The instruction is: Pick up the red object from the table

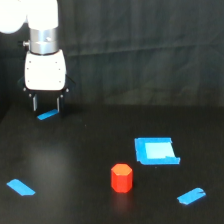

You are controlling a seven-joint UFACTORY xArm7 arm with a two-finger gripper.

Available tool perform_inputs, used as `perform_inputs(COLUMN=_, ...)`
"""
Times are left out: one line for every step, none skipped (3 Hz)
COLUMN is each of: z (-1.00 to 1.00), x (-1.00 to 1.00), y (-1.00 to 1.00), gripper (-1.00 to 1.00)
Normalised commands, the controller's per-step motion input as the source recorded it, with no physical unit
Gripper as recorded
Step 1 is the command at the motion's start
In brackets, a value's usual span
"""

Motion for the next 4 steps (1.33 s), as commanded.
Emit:
perform_inputs(z=0.07, x=0.07, y=-0.08, gripper=0.98)
perform_inputs(z=-0.10, x=0.30, y=-0.81, gripper=0.96)
perform_inputs(z=-0.16, x=0.62, y=-0.97, gripper=0.96)
perform_inputs(z=-0.17, x=0.56, y=-1.00, gripper=0.97)
